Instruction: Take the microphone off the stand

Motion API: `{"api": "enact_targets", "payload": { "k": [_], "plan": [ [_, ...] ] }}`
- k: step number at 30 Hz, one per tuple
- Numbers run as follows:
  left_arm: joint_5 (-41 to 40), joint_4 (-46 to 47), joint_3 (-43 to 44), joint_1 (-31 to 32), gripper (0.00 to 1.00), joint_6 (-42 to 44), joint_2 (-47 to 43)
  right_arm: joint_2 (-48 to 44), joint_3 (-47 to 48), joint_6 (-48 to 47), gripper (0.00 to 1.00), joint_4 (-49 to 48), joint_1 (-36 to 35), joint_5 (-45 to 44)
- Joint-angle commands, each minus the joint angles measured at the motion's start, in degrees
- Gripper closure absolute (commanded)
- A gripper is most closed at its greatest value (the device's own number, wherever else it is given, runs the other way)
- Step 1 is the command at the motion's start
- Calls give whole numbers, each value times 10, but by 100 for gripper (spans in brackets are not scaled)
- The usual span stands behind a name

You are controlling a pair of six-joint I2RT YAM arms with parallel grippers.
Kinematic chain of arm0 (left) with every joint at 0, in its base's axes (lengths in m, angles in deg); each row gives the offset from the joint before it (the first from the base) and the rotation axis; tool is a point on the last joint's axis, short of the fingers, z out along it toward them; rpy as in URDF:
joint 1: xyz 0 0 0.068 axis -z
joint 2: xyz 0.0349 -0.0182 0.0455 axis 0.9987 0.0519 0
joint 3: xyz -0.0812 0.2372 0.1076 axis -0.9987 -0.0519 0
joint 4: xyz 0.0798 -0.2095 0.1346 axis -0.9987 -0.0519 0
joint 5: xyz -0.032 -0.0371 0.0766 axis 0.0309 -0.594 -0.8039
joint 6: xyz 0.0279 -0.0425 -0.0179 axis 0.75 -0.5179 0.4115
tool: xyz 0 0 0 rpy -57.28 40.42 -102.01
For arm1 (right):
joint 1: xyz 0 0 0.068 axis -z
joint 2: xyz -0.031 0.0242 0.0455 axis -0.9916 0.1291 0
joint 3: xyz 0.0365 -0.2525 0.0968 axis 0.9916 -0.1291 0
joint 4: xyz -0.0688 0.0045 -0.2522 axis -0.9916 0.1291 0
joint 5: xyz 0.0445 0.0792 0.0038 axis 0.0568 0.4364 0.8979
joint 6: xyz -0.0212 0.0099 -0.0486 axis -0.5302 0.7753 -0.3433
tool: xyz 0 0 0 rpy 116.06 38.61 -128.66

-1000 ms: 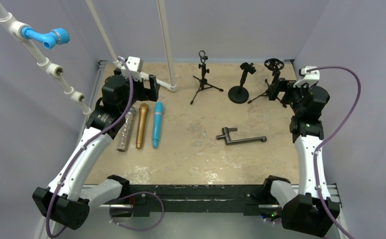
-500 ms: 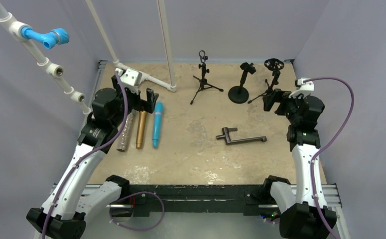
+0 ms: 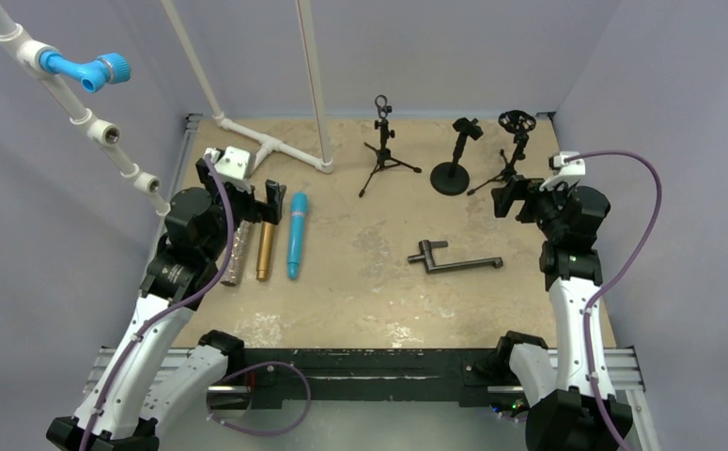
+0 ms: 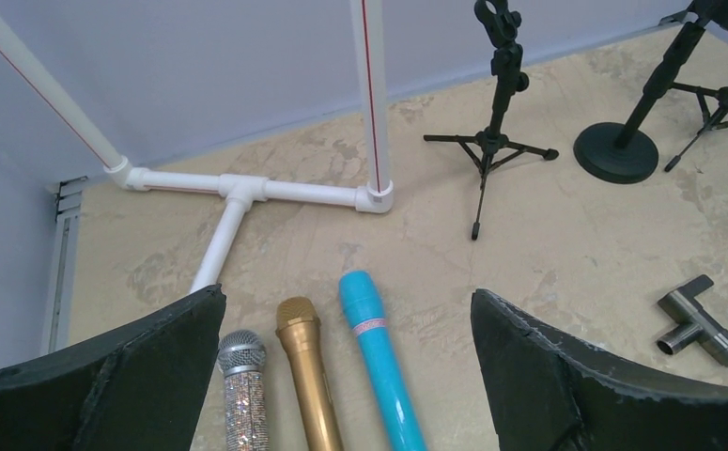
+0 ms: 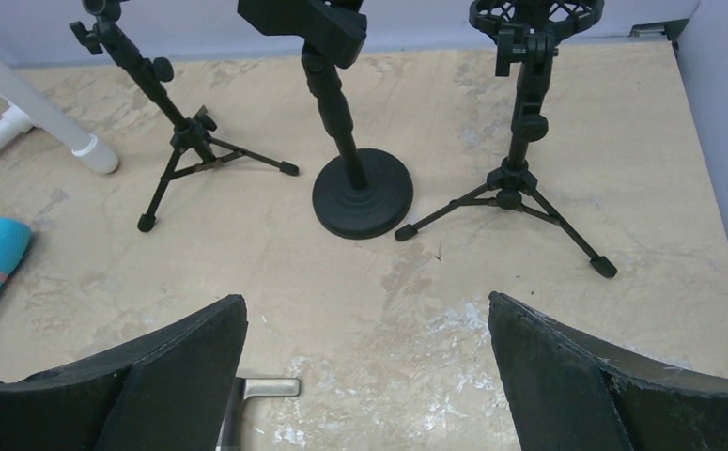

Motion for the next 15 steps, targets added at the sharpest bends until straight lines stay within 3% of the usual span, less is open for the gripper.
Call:
{"api": "enact_targets", "payload": {
  "k": [1,15],
  "plan": [
    [-28,35,-9,-4,0,-1,-3,-19,1,-28,2,-11,3,25],
    [-49,51,-26,-4,0,4,1,-25,56,-37,2,56,9,40]
  ]
}}
